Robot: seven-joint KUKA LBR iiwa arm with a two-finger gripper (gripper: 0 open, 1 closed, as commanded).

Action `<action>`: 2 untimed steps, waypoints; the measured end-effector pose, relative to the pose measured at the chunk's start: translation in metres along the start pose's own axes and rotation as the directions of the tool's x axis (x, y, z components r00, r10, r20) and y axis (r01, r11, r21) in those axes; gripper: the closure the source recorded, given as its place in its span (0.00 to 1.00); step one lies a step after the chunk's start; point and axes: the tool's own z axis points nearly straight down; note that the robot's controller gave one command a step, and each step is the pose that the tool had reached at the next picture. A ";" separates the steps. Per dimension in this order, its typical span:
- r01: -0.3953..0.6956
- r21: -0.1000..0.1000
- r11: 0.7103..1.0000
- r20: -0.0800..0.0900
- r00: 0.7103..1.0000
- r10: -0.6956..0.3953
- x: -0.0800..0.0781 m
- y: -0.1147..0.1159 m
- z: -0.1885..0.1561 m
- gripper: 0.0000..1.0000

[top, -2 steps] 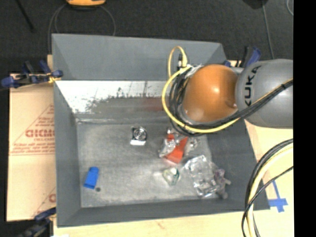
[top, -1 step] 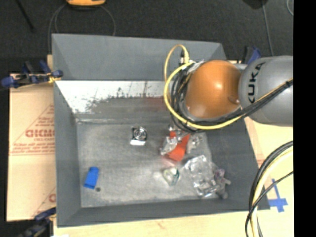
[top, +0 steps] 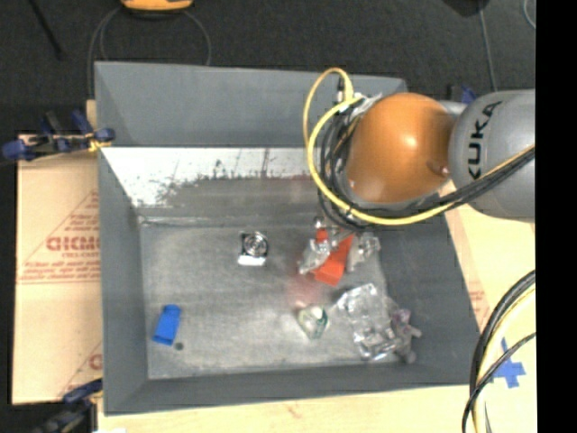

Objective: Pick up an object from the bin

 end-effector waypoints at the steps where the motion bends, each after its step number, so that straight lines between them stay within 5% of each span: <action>1: -0.007 -0.001 1.000 0.000 1.000 0.007 0.001 -0.001 -0.015 1.00; 2: -0.014 0.000 1.000 0.001 1.000 0.014 0.001 -0.002 -0.023 1.00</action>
Offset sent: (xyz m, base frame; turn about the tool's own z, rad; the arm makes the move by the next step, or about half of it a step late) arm 0.0000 0.0000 0.0133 0.0000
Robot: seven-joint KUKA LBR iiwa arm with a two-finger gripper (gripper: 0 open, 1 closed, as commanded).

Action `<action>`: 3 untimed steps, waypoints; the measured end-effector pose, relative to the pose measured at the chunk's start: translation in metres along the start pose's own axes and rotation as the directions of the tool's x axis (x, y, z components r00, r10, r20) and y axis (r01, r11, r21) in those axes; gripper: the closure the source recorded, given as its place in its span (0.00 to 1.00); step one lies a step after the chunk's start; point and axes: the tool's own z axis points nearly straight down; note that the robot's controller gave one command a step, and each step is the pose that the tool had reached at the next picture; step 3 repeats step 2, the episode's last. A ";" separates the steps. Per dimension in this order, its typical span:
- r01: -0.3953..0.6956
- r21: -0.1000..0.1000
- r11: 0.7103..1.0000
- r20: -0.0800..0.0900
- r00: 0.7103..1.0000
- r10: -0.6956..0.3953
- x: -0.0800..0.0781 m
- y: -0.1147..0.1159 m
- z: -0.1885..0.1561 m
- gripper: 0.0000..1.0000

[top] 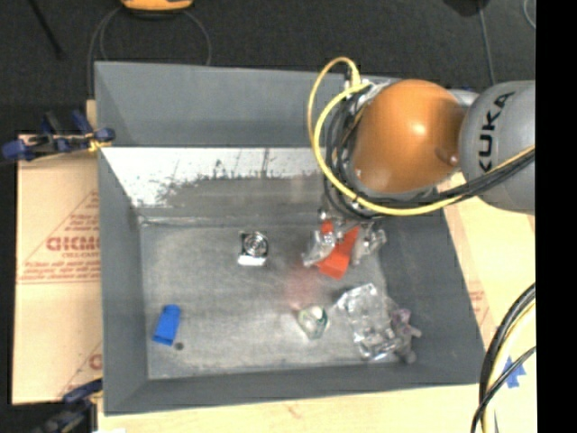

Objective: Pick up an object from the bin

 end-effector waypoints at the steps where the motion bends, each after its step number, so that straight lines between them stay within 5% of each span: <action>1: -0.008 0.001 1.000 0.000 1.000 0.008 0.001 -0.001 -0.012 1.00; 2: -0.015 0.001 1.000 -0.001 1.000 0.015 0.001 -0.003 -0.048 1.00; 3: -0.015 0.001 1.000 -0.001 1.000 0.015 0.001 -0.003 -0.048 1.00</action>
Offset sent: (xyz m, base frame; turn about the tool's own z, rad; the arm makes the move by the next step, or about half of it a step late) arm 0.0000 -0.0002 0.0106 0.0000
